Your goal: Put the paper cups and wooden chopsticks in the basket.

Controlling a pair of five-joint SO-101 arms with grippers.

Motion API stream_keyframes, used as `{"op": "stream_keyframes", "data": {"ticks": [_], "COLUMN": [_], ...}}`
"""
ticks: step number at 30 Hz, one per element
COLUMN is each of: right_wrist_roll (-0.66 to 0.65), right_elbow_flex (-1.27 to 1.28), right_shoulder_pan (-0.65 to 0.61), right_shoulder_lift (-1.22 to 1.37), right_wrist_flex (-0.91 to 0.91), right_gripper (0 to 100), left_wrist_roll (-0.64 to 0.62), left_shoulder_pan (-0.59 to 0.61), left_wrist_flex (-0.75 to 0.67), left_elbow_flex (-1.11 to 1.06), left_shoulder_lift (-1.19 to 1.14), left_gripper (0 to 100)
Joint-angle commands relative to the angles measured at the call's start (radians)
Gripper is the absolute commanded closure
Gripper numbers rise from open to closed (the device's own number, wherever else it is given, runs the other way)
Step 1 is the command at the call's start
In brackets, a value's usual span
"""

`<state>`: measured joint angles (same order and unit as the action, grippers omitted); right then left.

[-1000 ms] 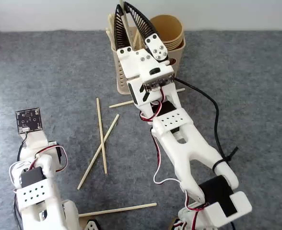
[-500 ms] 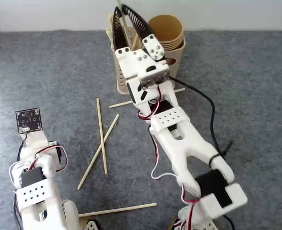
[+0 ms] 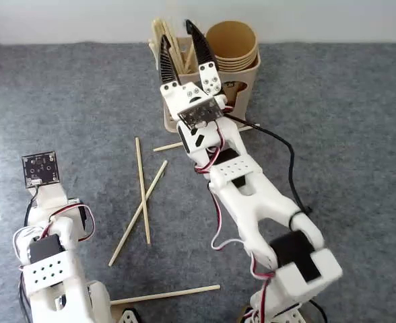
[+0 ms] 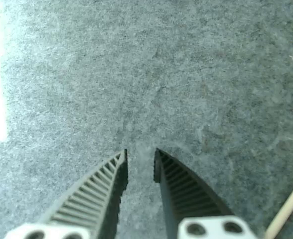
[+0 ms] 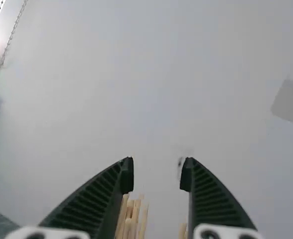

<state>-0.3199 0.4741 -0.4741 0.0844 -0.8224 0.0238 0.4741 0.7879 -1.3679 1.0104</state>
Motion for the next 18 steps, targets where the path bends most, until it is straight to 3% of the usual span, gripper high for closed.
{"op": "stream_keyframes", "data": {"ticks": [1, 10, 18], "right_wrist_roll": [0.055, 0.302, 0.407], "right_elbow_flex": [0.035, 0.086, 0.087], "right_shoulder_pan": [0.005, 0.005, -0.005], "right_shoulder_lift": [-0.176, -0.595, -0.773], "right_wrist_flex": [0.127, 0.846, 1.342], "right_gripper": [85.4, 91.2, 91.3], "left_wrist_roll": [-0.003, -0.003, -0.003], "left_shoulder_pan": [0.002, 0.002, 0.002], "left_wrist_flex": [-0.021, -0.021, -0.021], "left_elbow_flex": [0.058, 0.058, 0.058], "left_shoulder_lift": [0.018, 0.018, 0.018], "left_gripper": [91, 91, 91]}}
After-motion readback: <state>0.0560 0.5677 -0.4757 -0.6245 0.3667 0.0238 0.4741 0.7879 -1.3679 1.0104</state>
